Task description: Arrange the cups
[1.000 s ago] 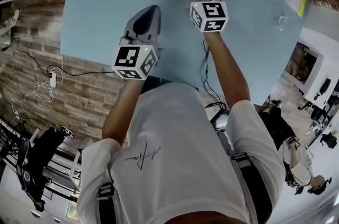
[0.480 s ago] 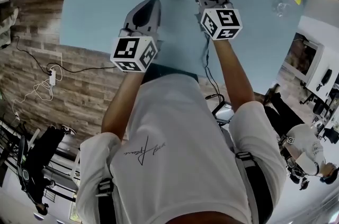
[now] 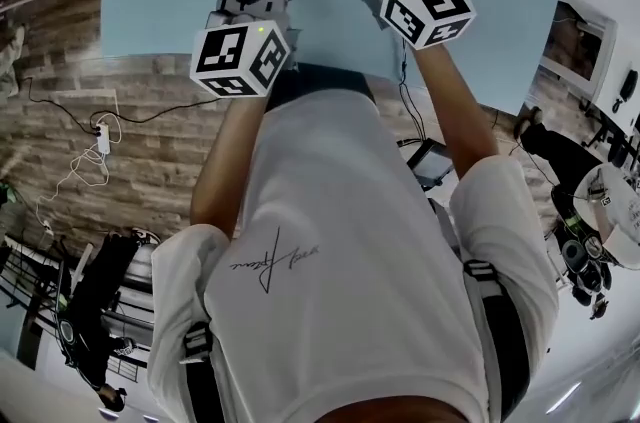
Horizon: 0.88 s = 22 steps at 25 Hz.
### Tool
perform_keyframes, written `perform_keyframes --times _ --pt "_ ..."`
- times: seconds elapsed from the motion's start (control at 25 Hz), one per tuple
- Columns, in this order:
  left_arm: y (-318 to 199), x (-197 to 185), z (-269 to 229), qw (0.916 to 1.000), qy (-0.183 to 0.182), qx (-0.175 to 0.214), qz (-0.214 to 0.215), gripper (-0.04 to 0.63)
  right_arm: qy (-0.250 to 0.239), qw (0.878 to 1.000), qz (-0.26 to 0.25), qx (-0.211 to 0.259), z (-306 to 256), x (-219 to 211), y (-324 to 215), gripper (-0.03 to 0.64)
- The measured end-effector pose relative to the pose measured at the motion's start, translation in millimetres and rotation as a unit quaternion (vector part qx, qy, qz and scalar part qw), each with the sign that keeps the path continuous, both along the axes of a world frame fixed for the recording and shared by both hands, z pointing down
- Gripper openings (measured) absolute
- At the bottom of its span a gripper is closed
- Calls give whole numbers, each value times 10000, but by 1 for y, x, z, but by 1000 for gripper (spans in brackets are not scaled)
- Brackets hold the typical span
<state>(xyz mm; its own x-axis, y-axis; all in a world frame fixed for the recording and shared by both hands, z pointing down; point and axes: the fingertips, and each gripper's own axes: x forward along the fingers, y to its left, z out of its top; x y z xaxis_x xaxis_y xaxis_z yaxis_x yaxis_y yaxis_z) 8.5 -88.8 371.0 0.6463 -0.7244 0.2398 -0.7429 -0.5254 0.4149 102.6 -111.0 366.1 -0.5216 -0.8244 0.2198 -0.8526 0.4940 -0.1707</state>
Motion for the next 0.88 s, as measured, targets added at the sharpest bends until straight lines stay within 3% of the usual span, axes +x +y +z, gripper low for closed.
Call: perform_keyframes --times 0.32,0.88 --pt "36 -8 -15 9999 44 131 94 9 -44 9998 -125 161 -32 -21 57 20" --pt "86 -39 -38 9985 53 413 364 9 -109 9992 320 190 -66 -40 125 18"
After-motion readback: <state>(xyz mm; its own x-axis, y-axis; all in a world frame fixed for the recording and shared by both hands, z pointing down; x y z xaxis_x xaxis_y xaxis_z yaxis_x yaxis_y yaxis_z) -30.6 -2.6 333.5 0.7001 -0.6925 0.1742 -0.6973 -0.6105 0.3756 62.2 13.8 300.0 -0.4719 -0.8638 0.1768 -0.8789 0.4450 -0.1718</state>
